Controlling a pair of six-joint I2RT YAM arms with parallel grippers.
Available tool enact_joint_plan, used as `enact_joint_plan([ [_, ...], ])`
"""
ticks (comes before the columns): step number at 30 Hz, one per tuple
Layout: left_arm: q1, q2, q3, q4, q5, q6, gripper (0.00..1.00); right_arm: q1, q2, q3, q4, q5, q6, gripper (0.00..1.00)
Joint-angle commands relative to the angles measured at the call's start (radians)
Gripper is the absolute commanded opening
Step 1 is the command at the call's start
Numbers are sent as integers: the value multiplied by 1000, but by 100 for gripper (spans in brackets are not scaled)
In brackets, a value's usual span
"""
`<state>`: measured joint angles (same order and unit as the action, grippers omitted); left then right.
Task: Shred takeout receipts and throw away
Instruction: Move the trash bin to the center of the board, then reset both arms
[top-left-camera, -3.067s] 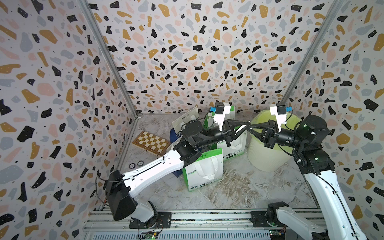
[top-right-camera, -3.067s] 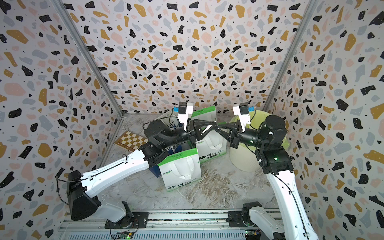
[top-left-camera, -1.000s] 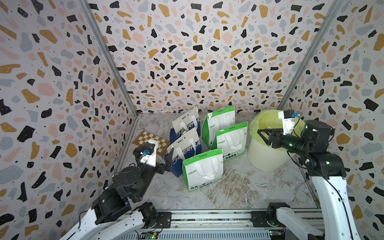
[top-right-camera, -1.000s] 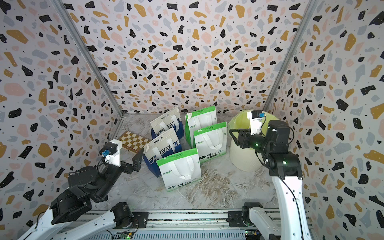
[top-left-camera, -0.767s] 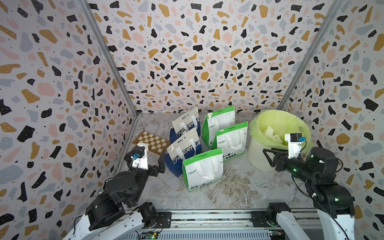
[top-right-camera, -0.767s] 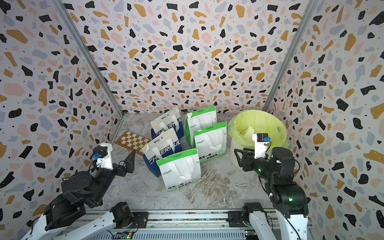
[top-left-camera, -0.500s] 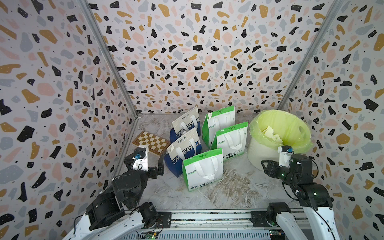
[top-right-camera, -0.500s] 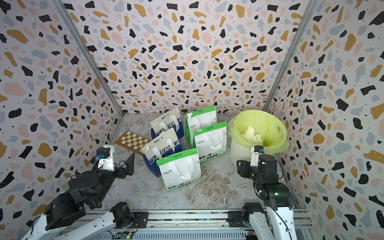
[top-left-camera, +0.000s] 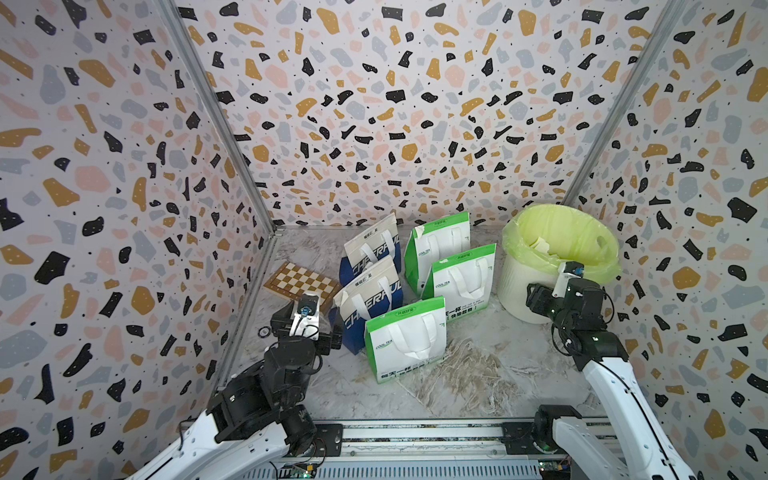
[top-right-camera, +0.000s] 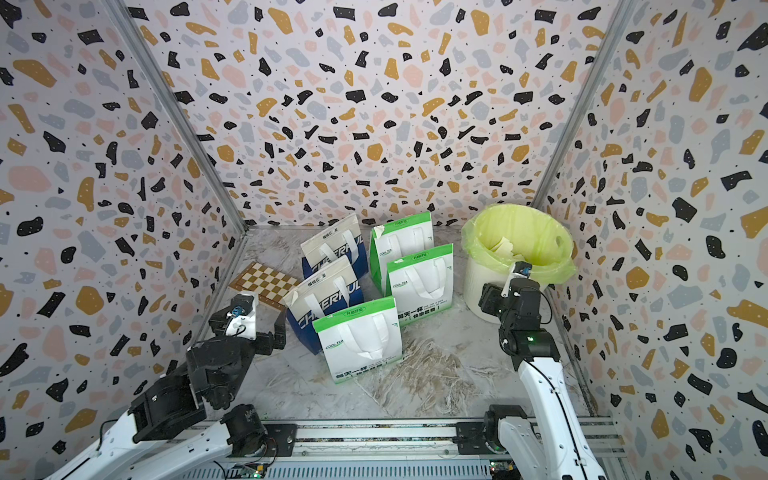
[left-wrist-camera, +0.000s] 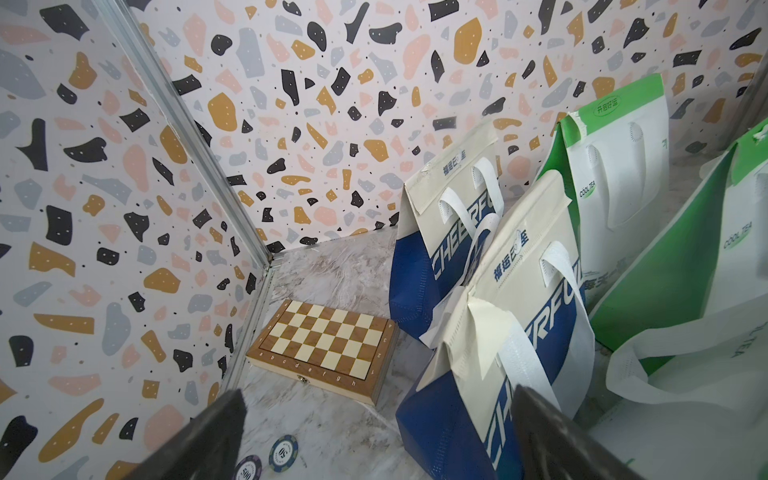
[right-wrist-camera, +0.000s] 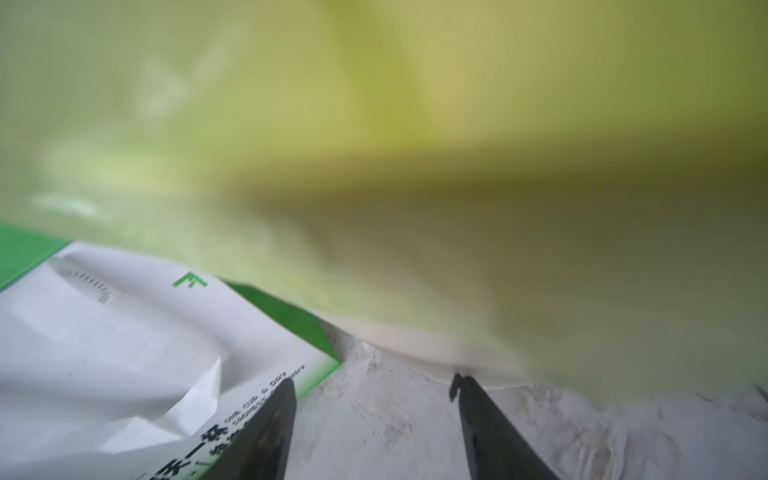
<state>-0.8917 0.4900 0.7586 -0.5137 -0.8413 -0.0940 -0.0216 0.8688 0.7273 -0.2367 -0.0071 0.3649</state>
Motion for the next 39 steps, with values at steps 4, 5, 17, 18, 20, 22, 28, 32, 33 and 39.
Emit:
enact_joint_plan([
  [4,352,181,99,97,355,-67,100,-57,155,12,277,-67,-82,64],
  [5,441,221,125,96,437,-95,100,-58,165,11,293,-74,-94,64],
  [17,788,349,-24,453,358,-209,100,-8,57,-279,605,92,-137,93],
  [18,798,337,-75,496,339,-230,100,4,57,-304,645,116,-136,93],
  [20,821,313,-154,546,305,-262,100,25,70,-338,713,150,-162,93],
  [22,840,298,-223,598,274,-243,100,52,104,-354,764,184,-203,93],
  [28,849,424,-372,850,326,-62,100,101,258,-428,989,189,-271,91],
  [32,849,538,-452,1023,410,-28,100,108,387,-473,1136,179,-308,92],
  [33,849,556,-473,1066,424,-29,100,108,415,-482,1164,181,-302,99],
  [39,849,702,-546,1347,545,5,100,98,548,-499,1371,138,-339,100],
])
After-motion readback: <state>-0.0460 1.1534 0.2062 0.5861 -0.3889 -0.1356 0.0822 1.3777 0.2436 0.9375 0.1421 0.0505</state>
